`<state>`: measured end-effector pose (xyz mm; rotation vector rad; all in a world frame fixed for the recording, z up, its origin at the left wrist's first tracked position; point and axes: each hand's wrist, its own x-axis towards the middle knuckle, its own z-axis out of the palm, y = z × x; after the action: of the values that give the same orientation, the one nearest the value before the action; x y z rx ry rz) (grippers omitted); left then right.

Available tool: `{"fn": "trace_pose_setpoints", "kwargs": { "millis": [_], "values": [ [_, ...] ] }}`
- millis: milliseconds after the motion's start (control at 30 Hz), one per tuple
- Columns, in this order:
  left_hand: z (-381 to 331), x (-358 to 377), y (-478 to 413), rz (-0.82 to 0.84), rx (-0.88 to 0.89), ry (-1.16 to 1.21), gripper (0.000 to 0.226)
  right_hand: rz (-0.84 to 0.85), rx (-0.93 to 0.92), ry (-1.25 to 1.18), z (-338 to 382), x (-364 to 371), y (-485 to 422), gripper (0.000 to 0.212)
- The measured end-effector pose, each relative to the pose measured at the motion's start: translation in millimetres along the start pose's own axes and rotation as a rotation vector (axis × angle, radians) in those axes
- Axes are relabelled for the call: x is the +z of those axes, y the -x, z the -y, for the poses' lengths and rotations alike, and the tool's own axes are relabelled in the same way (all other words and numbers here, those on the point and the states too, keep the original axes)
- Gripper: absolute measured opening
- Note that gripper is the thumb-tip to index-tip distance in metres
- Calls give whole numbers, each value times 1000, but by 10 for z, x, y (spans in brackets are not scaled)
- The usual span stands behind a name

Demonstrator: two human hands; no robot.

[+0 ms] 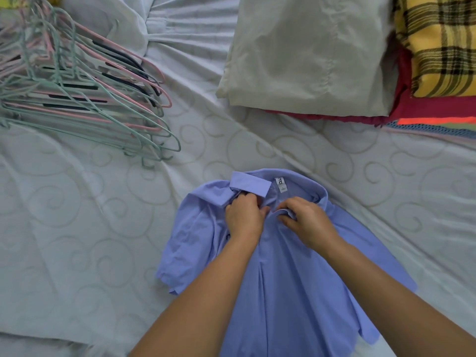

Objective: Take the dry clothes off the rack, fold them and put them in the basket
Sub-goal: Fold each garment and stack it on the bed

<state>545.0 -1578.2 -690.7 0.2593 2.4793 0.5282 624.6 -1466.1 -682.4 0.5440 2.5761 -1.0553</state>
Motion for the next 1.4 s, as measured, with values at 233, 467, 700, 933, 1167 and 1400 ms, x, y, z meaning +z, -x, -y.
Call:
{"fn": "trace_pose_setpoints", "kwargs": {
  "millis": [233,467,700,933,1167,1400],
  "values": [
    [89,-221,166,219,-179,653,9,-43,-141,-88,71,-62,25,9],
    [67,-330,231,382,-248,818,14,-103,-159,-93,113,-73,56,10],
    [120,-322,268,417,-193,828,14,-100,-117,-132,82,-74,80,10],
    [83,-281,298,338,-146,799,23,-57,-70,-161,126,-62,79,10],
    [108,-248,291,293,-68,734,19,7,119,-293,190,-102,49,14],
    [115,-271,277,360,-37,728,11,130,166,-181,164,-143,59,26]
  ]
}}
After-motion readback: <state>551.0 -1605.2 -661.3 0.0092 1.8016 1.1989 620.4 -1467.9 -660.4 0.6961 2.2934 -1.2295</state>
